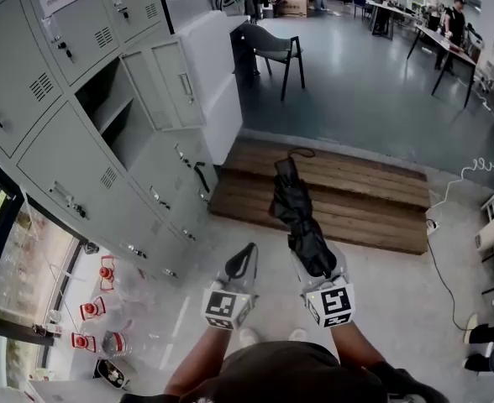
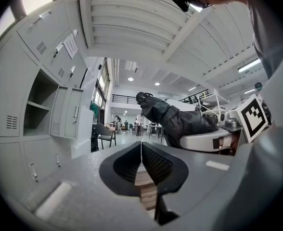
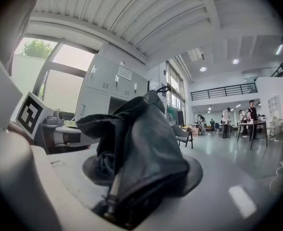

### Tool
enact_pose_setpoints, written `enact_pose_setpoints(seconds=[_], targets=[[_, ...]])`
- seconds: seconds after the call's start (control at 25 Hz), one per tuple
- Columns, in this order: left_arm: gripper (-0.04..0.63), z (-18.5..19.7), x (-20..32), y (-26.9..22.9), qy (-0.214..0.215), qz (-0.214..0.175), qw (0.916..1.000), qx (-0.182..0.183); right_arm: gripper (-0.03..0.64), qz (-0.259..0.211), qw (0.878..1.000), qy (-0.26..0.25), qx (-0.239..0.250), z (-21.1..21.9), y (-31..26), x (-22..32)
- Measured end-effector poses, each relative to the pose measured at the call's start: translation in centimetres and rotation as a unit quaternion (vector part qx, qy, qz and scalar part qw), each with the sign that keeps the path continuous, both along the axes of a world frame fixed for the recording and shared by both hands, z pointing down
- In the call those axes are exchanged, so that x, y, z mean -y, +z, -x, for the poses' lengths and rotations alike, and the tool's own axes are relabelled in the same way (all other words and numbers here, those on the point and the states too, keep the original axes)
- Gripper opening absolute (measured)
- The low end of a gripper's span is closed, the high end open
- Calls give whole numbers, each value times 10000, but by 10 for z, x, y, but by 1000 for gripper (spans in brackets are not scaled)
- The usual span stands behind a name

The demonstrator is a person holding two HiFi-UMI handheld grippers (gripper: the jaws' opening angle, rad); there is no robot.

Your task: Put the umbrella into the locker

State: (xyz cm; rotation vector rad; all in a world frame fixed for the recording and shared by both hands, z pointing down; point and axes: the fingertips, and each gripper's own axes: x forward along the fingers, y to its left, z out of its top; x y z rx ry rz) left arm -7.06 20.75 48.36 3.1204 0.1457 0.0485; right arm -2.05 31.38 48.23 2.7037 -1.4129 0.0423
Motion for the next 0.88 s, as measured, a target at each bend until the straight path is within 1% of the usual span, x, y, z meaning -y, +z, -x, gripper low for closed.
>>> enact_pose_setpoints(seconds=[0.16, 0.28, 0.44, 0.6, 0.88], targets=[[5, 2, 6, -1, -5, 1, 10000, -22, 233, -296, 9995, -78, 92, 2, -10, 6], [5, 3, 11, -1, -17, 9, 10000, -34, 233, -400, 9991, -141, 92, 2, -15, 12], [5, 7, 19, -3, -61, 25, 10000, -61, 233, -412, 9989, -187, 141, 3, -18, 20], [5, 13, 29, -7, -68, 42, 9998, -171, 233, -346, 9992, -172, 100, 10, -18, 29], [5, 27, 59, -5, -21, 2, 9998, -185, 233, -309, 9994, -99, 134, 21, -13, 56]])
